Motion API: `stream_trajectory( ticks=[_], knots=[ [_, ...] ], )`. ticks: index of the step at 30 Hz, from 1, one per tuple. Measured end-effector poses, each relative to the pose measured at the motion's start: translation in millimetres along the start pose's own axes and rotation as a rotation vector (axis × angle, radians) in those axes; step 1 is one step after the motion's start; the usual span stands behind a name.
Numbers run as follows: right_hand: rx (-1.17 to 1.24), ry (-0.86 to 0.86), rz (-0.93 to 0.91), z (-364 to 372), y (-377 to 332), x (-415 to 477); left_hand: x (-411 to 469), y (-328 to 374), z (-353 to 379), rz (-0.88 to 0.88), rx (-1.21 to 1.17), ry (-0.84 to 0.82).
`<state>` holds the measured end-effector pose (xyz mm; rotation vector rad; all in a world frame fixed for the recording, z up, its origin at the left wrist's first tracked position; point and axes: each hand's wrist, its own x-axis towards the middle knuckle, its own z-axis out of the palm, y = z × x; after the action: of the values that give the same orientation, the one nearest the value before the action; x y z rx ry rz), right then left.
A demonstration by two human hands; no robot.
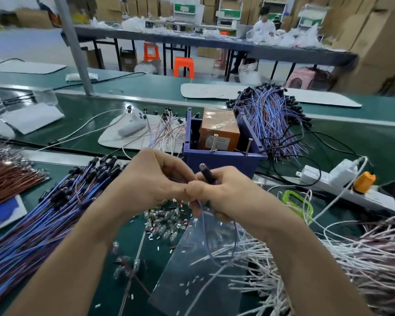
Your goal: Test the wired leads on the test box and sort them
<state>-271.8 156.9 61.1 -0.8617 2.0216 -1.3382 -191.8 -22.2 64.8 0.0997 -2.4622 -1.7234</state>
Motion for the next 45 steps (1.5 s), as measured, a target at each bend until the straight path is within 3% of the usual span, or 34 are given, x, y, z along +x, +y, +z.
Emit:
stream_trajectory(
  ticks=[5,9,15,19,24,29,34,39,42,45],
  knots=[
    [0.024,-0.039,0.008,-24.3,4.5,-2.2,13.0,3.6,-2.7,-0.003,0.056,-0.146],
    [0.078,0.050,-0.025,-32.0,8.2,-2.8,22.9,3.1,-10.0,-0.058,-0.063,0.005],
    [0.085,0.084,-0.009,-27.4,9.7,-0.3,26.4,-7.5,-13.5,-0.097,-0.071,0.037],
    [0.170,0.176,0.016,-32.4,10.8,-1.2,25.0,-15.7,-33.6,-0.113,-0.137,0.230],
    [0.367,0.281,0.016,-30.0,12.3,0.8,22.1,-11.6,-29.5,-0.103,0.171,0.139],
    [0.440,0.257,0.017,-20.4,7.9,0.6,26.5,3.0,10.2,-0.099,-0.064,0.389],
    [0.462,0.239,0.001,-19.4,2.2,-1.8,19.4,15.8,11.5,-0.076,-0.182,0.149],
    [0.421,0.224,-0.014,-16.5,-1.9,-5.2,24.1,13.4,37.6,-0.087,-0.394,0.201],
    [0.413,0.325,-0.047,-15.7,-4.7,-6.2,25.5,11.7,48.7,-0.113,-0.447,0.292],
    [0.391,0.622,-0.075,-13.9,-2.9,-3.6,26.3,10.0,62.6,-0.154,-0.492,0.473]
  ],
)
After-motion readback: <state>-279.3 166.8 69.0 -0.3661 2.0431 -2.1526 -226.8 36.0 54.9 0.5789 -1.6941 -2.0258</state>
